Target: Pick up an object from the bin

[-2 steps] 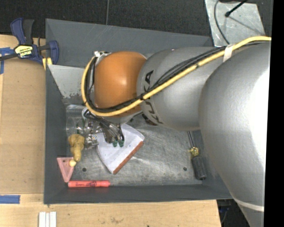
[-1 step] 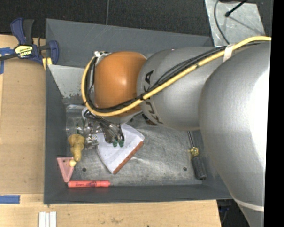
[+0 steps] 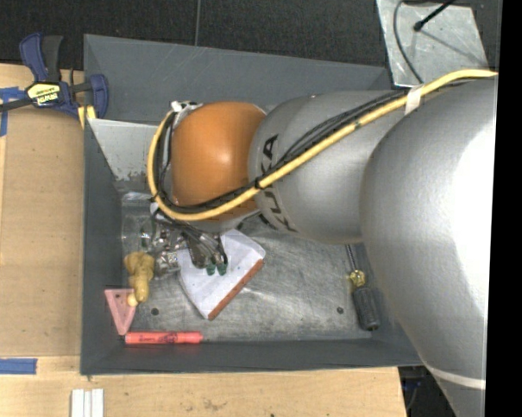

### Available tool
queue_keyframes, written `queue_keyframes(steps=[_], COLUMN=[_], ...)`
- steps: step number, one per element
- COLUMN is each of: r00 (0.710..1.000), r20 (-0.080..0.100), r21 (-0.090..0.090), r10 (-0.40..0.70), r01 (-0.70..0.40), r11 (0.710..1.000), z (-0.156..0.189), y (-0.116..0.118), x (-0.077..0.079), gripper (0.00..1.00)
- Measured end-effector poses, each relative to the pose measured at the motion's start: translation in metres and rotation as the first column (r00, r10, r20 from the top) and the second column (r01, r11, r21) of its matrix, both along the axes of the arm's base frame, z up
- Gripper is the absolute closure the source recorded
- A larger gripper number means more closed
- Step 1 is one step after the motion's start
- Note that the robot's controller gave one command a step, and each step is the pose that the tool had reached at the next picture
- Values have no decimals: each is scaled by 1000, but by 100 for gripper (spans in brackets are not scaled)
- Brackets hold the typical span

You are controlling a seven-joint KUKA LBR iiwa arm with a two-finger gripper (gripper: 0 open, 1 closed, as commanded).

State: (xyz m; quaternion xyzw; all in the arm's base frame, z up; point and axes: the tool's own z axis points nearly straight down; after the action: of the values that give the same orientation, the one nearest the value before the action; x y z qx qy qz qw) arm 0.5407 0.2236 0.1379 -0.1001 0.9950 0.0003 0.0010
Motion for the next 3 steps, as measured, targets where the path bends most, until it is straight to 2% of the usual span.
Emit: queue_keyframes(steps=[1,2,3], r00=[1000,1000,999], r20=[0,1,0], r21=[0,0,0], r10=[11,10,39], r01=[-11,-10,-39], r11=[1000,1000,999], z=[10,16,41], y=[1,0,4], x=[3,-7,1], gripper=[100,100,100])
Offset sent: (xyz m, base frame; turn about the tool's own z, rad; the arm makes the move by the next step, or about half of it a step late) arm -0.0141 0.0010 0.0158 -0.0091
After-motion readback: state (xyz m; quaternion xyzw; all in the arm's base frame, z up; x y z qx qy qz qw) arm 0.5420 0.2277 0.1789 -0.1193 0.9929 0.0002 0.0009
